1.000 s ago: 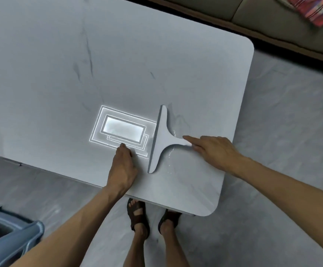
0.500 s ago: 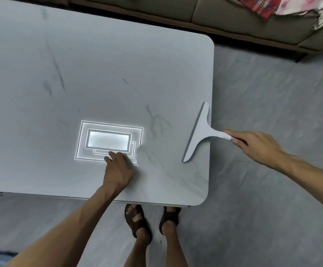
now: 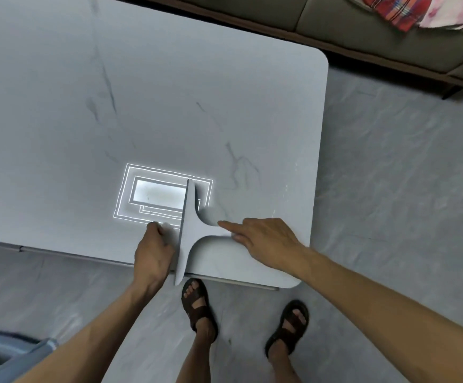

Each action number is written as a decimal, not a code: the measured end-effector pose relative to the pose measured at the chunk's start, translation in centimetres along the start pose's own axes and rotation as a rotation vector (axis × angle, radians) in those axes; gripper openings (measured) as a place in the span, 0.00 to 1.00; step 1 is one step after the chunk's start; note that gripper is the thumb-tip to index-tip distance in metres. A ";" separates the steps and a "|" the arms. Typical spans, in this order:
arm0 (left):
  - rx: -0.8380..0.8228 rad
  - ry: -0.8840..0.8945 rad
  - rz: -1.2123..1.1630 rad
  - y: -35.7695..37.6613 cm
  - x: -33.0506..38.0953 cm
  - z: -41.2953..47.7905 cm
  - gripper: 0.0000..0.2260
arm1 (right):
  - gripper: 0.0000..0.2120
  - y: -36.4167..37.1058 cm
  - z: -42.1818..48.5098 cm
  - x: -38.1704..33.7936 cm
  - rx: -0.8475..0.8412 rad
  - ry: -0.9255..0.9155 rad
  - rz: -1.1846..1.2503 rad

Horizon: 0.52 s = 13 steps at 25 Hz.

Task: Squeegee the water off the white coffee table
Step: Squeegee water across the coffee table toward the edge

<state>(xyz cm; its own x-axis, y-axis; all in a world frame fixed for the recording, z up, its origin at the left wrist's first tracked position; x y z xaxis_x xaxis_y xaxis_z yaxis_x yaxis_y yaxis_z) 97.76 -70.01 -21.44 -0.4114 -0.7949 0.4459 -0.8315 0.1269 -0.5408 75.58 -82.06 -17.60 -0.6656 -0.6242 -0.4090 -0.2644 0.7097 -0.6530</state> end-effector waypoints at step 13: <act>0.092 0.110 0.170 13.8 6.7 -6.3 0.10 | 0.20 3.6 -8.8 14.1 -0.020 -0.015 -0.138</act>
<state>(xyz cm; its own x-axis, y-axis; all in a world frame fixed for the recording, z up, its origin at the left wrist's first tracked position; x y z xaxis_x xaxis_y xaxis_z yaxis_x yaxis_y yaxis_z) 81.18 -69.85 -21.39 -0.5850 -0.6965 0.4155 -0.7115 0.1947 -0.6752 59.11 -85.41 -20.05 -0.6115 -0.7211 -0.3258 -0.3663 0.6229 -0.6912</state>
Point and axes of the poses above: each hand's wrist, its own z-axis towards the middle knuckle, its own y-axis out of the palm, x = y × z, the point moved 2 cm from there along z, towards the middle knuckle, and after that the axes turned 15 degrees about -x, right-handed, at the moved point
